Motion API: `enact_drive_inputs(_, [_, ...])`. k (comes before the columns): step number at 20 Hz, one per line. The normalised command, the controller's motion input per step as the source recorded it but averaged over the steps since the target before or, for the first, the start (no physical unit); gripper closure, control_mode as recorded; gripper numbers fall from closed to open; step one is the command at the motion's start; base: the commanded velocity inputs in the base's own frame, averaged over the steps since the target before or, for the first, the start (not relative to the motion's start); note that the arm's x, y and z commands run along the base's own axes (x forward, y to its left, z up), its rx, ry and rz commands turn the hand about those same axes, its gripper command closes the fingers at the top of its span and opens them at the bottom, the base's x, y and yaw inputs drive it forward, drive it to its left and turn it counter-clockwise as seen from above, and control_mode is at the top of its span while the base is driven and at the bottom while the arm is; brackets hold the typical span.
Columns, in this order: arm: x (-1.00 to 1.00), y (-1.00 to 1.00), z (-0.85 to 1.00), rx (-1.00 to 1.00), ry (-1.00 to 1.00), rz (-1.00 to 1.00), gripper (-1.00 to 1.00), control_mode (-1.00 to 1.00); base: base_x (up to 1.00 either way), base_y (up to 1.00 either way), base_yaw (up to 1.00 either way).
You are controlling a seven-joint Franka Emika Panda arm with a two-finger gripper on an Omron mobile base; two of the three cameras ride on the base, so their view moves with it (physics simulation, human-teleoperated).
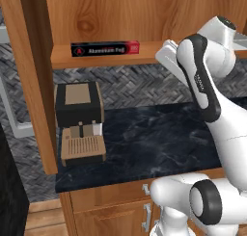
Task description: Retrieve the tupperware and aluminum foil from the cabinet and place them on the dining counter near the plate with eggplant and carrot to prepare for storing leftovers.
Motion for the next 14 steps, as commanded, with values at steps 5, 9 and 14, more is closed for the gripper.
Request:
enact_drive_inputs(5, [-0.08, 0.1, 0.41, 0.45, 0.35, -0.27, -1.0, -1.0, 0.0, 0.0, 0.0])
enact_drive_inputs(9, [0.0, 0.24, 0.03, 0.39, 0.34, -0.23, -1.0, -1.0, 0.0, 0.0, 0.0])
enact_drive_inputs(14, [0.11, 0.26, 0.0, 0.35, 0.15, -0.27, -1.0, -1.0, 0.0, 0.0, 0.0])
